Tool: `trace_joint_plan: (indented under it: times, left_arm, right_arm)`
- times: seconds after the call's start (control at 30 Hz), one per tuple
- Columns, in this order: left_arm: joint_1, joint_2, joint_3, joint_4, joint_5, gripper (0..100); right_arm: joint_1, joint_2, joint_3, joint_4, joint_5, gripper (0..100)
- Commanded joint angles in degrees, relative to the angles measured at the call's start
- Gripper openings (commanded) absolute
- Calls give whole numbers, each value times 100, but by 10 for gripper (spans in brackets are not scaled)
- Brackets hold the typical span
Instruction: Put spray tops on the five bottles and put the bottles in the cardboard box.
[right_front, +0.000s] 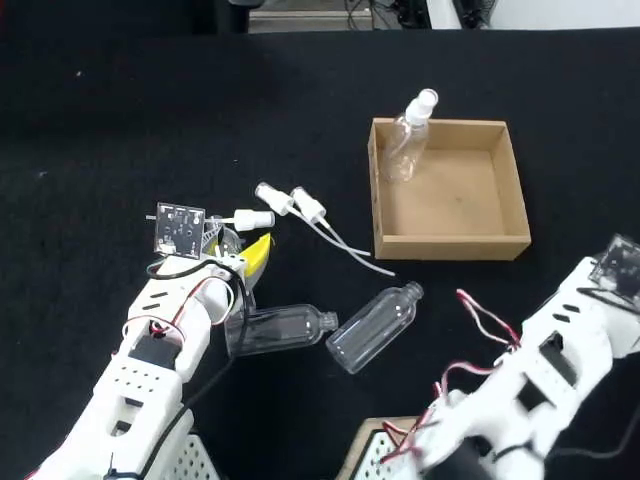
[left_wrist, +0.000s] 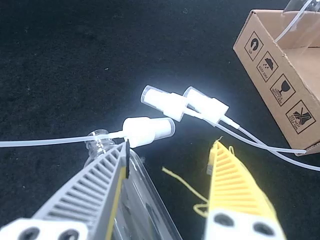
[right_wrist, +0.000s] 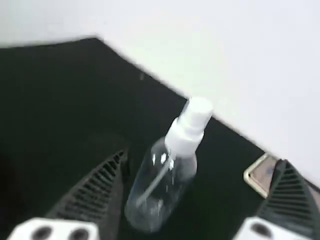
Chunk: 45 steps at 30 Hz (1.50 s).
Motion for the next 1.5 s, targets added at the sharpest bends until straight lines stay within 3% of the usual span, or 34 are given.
trace_joint_plan:
  times: [0.0, 0.27, 0.43, 0.63, 1.07, 1.23, 1.47]
  left_arm:
    - [57, -79, -48, -141, 35, 253]
    - [40, -79, -40, -141, 35, 253]
    - [40, -79, -48, -141, 35, 253]
    - [57, -79, -66, -141, 35, 253]
    - [57, -79, -75, -141, 35, 253]
    - [57, -79, -75, -141, 35, 253]
    - [57, -79, -75, -141, 35, 253]
  right_arm:
    - [18, -1138, -629, 2637, 167, 374]
    - [114, -1332, -637, 2585, 167, 374]
    - [123, 251, -1815, 3182, 149, 374]
    - [132, 1710, -2844, 3182, -123, 374]
    - [88, 3037, -2360, 246, -281, 374]
    - [79, 3380, -2431, 158, -308, 374]
    - [79, 3662, -2536, 123, -897, 374]
